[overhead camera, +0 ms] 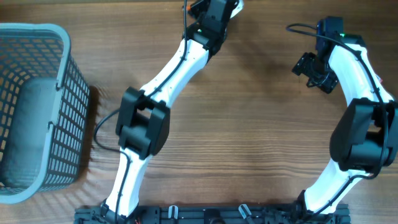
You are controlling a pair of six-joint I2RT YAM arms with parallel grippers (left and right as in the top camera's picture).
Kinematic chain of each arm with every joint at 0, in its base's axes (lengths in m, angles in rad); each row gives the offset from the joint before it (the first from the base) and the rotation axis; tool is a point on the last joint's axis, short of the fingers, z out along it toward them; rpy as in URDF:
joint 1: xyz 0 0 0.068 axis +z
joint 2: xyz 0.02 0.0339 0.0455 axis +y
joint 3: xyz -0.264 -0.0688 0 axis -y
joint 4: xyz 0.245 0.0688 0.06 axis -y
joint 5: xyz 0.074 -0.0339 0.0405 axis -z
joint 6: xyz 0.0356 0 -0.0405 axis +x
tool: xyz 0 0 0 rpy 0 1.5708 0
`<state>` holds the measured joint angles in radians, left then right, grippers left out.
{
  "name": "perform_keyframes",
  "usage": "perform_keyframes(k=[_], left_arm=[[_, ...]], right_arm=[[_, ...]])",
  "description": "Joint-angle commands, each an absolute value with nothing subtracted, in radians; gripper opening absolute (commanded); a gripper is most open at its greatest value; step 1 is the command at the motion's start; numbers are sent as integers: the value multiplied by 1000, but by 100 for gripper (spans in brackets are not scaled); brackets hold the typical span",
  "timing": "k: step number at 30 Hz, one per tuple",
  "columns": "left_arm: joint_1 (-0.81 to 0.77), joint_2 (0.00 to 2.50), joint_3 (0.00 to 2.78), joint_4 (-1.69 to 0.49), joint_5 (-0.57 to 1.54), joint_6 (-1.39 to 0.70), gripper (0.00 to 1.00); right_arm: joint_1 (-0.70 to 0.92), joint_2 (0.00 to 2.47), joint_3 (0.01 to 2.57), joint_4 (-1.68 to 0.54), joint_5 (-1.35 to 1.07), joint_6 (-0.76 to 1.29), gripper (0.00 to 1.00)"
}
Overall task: Scan the item barcode
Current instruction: 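Carry the package rightward with the left gripper and drop it on the table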
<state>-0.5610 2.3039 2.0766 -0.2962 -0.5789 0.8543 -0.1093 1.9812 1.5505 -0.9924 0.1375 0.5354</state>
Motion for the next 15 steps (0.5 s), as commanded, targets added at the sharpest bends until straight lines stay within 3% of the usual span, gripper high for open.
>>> perform_keyframes(k=[1,3,4,9,12,15], left_arm=[[-652,2180,2089,-366,-495,593,4],[-674,2166,2089,-452,-381,433,4],[-690,2166,2089,-540,-258,321,4],[-727,2172,2089,-627,-46,215,4],[-754,2197,2089,-643,115,171,4],[-838,2286,2086,-660,108,171,4]], right_arm=[[-115,1805,1599,-1009,134,498,86],[-154,1671,1626,-1031,134,500,90],[-214,1535,1643,-1056,133,501,99],[-464,1181,1646,-1129,135,527,100],[-485,1114,1645,-1197,106,525,100],[-485,1146,1645,-1235,-20,470,100]])
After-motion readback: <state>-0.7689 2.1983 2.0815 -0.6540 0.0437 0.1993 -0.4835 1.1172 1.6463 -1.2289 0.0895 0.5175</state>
